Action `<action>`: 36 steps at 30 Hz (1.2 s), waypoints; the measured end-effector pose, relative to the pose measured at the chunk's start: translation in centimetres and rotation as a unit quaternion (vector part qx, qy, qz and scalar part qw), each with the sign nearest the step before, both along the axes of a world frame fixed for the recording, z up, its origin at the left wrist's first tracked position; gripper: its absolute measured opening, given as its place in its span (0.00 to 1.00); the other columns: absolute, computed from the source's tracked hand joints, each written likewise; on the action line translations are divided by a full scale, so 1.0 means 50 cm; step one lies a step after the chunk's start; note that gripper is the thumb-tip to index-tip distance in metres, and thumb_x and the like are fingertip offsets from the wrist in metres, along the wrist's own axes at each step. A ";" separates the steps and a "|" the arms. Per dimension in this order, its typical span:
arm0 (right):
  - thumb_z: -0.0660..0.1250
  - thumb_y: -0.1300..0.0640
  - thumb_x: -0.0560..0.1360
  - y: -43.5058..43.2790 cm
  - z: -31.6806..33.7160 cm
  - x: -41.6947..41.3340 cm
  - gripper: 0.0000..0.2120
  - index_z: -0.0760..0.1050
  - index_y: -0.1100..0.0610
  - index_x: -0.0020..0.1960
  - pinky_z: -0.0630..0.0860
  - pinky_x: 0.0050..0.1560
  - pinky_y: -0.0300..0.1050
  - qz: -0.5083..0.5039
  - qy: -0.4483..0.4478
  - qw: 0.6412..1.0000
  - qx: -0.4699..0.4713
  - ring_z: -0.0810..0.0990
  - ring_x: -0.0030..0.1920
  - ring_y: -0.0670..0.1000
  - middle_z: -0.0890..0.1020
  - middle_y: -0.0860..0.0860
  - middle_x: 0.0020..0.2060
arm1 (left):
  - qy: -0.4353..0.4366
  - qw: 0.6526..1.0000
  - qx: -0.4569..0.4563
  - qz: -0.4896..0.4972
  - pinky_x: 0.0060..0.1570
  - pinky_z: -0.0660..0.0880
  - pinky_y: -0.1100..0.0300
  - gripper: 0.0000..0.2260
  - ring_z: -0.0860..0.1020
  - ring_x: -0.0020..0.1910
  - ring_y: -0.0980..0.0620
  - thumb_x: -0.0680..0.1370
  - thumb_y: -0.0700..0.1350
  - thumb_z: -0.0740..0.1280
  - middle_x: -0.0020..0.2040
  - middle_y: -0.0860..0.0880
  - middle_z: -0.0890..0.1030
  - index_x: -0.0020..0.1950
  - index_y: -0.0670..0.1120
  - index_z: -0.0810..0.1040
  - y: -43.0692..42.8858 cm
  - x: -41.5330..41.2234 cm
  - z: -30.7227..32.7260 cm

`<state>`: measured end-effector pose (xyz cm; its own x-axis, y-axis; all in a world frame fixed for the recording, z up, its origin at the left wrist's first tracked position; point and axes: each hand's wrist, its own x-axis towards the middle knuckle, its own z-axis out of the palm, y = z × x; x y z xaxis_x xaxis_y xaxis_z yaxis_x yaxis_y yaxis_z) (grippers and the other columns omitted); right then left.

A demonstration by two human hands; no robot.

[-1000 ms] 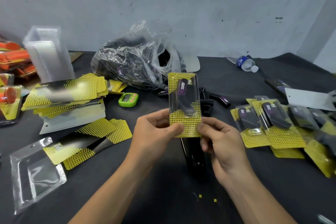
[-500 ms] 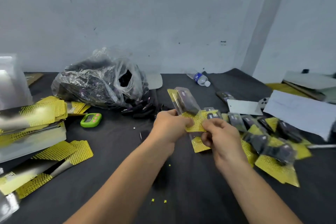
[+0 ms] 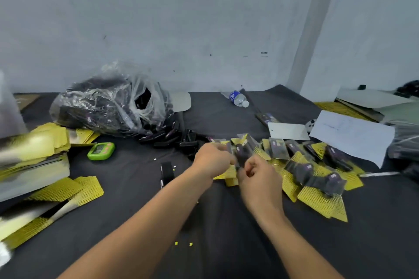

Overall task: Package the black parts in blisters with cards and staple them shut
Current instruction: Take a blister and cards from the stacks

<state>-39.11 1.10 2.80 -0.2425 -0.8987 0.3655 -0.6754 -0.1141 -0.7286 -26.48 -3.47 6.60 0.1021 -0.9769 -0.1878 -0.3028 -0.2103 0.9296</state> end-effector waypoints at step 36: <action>0.72 0.58 0.77 -0.098 0.171 0.824 0.25 0.77 0.45 0.73 0.79 0.60 0.48 0.464 0.320 0.824 0.053 0.81 0.60 0.57 0.81 0.54 0.65 | -0.514 0.852 0.082 0.061 0.52 0.81 0.51 0.22 0.79 0.50 0.47 0.77 0.49 0.72 0.52 0.51 0.81 0.72 0.57 0.76 0.185 0.834 0.113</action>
